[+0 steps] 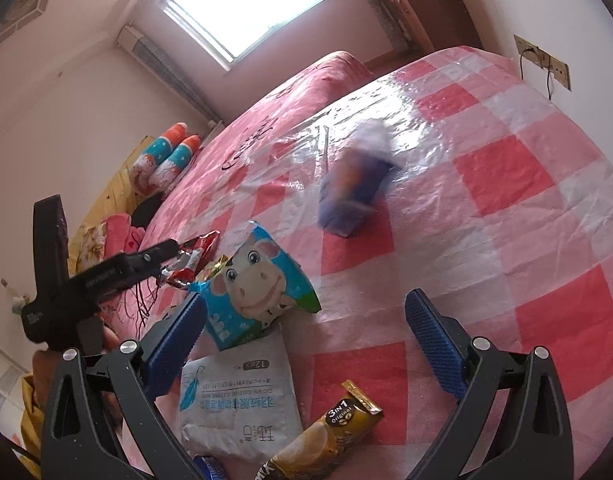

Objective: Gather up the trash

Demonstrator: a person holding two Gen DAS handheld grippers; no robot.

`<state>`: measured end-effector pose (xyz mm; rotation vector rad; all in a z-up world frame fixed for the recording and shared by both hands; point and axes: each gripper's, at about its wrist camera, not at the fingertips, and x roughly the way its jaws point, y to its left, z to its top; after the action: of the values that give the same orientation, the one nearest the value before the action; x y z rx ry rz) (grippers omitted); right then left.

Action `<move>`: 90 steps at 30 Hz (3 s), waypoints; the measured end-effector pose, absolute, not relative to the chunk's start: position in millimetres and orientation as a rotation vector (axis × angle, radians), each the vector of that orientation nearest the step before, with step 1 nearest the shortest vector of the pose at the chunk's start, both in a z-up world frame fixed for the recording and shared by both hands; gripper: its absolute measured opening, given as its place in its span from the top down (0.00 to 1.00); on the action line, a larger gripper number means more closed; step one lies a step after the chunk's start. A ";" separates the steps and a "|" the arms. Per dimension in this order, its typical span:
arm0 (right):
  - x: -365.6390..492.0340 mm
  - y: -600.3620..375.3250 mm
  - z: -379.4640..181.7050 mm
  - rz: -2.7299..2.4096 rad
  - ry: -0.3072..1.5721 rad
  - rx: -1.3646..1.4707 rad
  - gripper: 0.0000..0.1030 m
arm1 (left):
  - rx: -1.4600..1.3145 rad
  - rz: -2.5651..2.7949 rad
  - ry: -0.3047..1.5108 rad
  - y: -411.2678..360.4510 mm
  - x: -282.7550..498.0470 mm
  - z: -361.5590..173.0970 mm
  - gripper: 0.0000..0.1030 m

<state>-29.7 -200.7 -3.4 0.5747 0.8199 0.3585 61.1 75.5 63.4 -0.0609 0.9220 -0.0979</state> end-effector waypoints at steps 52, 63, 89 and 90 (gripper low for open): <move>10.2 -68.0 -14.8 0.327 0.943 -0.071 0.05 | -0.144 -0.084 0.920 147.8 4.3 38.0 0.50; 5.3 -67.0 -12.2 0.310 0.917 -0.088 0.27 | -0.196 -0.102 0.933 158.2 -33.9 25.3 0.50; -33.2 -103.2 16.6 0.273 0.788 0.165 0.32 | -0.316 -0.161 0.869 189.4 -95.3 30.8 0.50; -35.9 -103.0 19.6 0.274 0.783 0.171 0.32 | -0.320 -0.160 0.866 191.7 -97.9 31.2 0.50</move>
<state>-35.9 -103.0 19.6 0.1705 0.7835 0.2744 -97.9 191.7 31.2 -0.3201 0.8664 -0.1597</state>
